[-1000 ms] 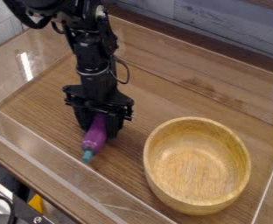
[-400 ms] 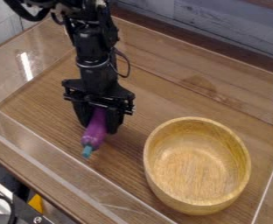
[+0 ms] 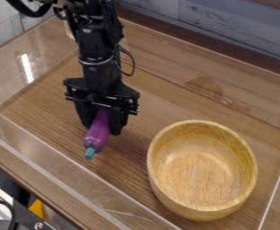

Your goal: Put the purple eggplant in the brown bowl

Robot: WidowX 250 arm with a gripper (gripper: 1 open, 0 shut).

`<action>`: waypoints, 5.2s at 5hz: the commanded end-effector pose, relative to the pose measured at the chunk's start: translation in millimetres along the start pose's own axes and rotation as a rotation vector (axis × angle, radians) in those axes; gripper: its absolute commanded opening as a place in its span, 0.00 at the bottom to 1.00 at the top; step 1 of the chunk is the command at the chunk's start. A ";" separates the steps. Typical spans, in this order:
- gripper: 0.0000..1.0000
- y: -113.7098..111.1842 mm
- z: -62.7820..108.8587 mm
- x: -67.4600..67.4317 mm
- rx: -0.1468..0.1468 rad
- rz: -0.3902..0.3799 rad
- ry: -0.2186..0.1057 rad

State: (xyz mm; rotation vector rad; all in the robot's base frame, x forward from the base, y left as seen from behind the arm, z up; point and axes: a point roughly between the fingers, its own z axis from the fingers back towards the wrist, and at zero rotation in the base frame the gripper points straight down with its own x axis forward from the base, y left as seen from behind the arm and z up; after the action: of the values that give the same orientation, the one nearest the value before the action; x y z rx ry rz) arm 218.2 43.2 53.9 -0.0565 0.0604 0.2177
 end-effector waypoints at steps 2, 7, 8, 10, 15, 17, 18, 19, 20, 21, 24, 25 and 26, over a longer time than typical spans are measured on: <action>0.00 -15.7 28.7 5.8 -0.009 -0.014 -0.070; 0.00 -121.8 38.5 -16.9 -0.059 -0.126 -0.087; 0.00 -147.1 32.8 -22.1 -0.059 -0.171 -0.088; 0.00 -153.9 18.4 -21.3 -0.054 -0.207 -0.101; 0.00 -146.4 23.3 -12.0 -0.043 -0.175 -0.095; 0.00 -143.5 29.8 -6.2 -0.044 -0.155 -0.103; 0.00 -141.3 32.5 -5.1 -0.038 -0.151 -0.102; 0.00 -140.6 35.7 -4.0 -0.036 -0.148 -0.105; 0.00 -138.5 39.7 -2.4 -0.033 -0.140 -0.108; 0.00 -137.6 44.4 -0.5 -0.033 -0.135 -0.114; 0.00 -132.5 55.5 5.2 -0.022 -0.124 -0.130; 0.00 -130.0 58.3 6.6 -0.016 -0.122 -0.135; 0.00 -129.1 60.7 8.6 -0.014 -0.122 -0.144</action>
State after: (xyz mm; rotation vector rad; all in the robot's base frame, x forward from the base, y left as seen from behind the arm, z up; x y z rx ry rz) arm 249.9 -77.9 100.8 -0.0372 -0.0150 0.0943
